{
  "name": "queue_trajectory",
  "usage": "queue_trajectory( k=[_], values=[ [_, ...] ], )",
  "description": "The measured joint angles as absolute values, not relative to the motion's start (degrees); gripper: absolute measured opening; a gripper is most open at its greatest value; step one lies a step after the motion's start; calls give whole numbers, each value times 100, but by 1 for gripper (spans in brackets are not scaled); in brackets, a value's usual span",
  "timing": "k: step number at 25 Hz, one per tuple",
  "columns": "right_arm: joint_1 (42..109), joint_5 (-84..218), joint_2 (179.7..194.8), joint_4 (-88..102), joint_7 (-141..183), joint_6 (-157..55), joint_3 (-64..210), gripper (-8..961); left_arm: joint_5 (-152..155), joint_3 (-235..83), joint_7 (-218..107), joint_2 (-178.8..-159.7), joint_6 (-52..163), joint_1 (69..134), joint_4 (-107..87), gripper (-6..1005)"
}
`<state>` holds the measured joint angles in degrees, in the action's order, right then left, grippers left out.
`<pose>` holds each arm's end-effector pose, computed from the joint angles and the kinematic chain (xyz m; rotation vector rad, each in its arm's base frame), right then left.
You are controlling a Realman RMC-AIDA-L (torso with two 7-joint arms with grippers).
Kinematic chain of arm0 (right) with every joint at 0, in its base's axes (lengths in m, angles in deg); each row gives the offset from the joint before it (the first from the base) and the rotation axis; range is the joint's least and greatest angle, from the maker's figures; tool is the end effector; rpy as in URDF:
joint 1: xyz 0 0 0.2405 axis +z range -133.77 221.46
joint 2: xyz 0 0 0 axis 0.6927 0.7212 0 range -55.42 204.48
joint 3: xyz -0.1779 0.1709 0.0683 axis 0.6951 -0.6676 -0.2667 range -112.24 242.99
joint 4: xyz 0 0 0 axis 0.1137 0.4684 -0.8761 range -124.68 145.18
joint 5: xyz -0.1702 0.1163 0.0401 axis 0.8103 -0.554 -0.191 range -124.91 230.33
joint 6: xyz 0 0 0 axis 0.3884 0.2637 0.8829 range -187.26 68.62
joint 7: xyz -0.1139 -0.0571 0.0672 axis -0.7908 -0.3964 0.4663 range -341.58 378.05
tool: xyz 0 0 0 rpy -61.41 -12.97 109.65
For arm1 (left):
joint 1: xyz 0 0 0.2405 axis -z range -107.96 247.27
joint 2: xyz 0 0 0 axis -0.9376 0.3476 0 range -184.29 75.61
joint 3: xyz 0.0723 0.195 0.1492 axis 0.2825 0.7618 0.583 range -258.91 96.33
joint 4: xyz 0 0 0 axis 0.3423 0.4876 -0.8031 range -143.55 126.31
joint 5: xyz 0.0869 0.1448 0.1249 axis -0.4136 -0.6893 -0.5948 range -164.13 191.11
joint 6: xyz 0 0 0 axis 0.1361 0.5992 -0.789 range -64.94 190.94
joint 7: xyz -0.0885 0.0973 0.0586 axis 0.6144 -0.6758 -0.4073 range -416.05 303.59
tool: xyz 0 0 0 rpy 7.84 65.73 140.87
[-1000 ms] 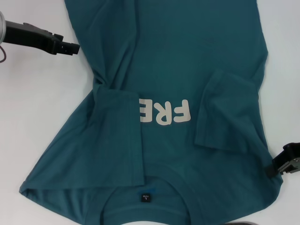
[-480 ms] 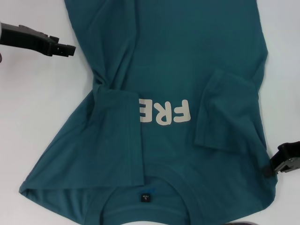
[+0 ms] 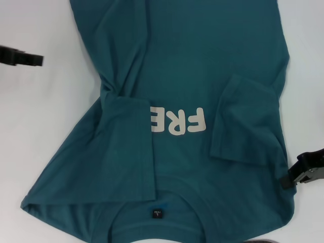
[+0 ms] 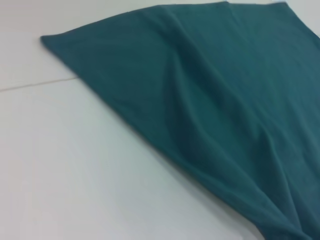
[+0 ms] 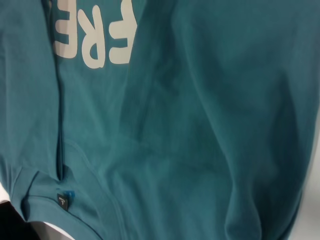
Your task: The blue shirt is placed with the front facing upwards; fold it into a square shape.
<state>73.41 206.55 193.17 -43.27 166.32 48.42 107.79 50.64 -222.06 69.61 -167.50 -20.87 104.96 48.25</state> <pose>0.3058 0.2716 0.0263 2.2424 -2.1537 0.3170 -0.2851 0.3819 0.0935 -2.3355 -1.2380 -0.0517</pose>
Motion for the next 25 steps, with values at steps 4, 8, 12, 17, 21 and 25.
queue_trajectory(
  k=[4,8,12,17,21,25],
  values=[
    [7339,20653,19323,-4327,16601,4840,10773,12,5064,-22433,6961,-16681,-2374,10436,4819,583],
    [7332,20651,19349,-4327,16560,4835,10773,13,5054,-22573,7015,-16624,-2763,10353,4828,584],
    [7304,20651,19357,-4327,16546,4820,10767,13,5008,-22609,7083,-16570,-3021,10282,4820,584],
    [7265,20651,19362,-4203,16503,4729,10765,12,4864,-22605,7173,-16473,-3325,10140,4749,585],
    [7273,20652,19353,-4087,16459,4645,10765,12,4665,-22567,7147,-16416,-3566,10070,4476,584],
    [7294,20658,19324,-3958,16403,4558,10765,13,4397,-22543,7060,-16415,-3658,10103,4150,583]
  ],
)
